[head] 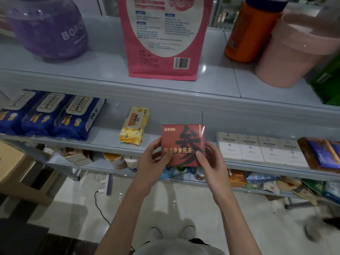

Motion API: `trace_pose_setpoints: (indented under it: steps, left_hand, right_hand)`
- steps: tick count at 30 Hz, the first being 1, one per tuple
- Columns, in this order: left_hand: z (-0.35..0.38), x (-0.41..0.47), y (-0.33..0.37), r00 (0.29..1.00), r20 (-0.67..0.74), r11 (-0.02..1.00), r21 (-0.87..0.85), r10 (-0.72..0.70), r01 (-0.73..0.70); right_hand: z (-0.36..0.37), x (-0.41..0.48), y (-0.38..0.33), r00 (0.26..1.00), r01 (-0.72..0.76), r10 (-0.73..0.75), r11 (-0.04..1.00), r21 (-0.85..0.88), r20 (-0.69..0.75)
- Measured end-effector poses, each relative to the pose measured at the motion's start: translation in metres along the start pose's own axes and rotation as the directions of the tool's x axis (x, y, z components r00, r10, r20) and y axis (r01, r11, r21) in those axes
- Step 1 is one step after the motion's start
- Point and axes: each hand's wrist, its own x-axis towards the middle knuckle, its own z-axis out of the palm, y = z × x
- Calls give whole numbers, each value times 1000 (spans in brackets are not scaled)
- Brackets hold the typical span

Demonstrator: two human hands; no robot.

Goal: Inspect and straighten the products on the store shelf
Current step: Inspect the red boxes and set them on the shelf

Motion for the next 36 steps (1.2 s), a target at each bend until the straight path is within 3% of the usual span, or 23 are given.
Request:
trace_pose_setpoints:
  steps: [13, 20, 26, 36]
  left_hand:
    - [5, -6, 1, 974, 31, 962, 158, 223, -225]
    - [6, -7, 3, 969, 47, 946, 209, 244, -248]
    - [9, -6, 7, 996, 2, 996, -11, 84, -84]
    - [4, -4, 1, 997, -77, 997, -74, -10, 4]
  right_hand:
    - [1, -1, 11, 993, -51, 61, 994, 94, -105]
    - [1, 0, 13, 993, -42, 54, 993, 108, -106]
    - [2, -1, 10, 997, 31, -23, 994, 106, -71]
    - [5, -5, 3, 966, 256, -253, 963, -83, 53]
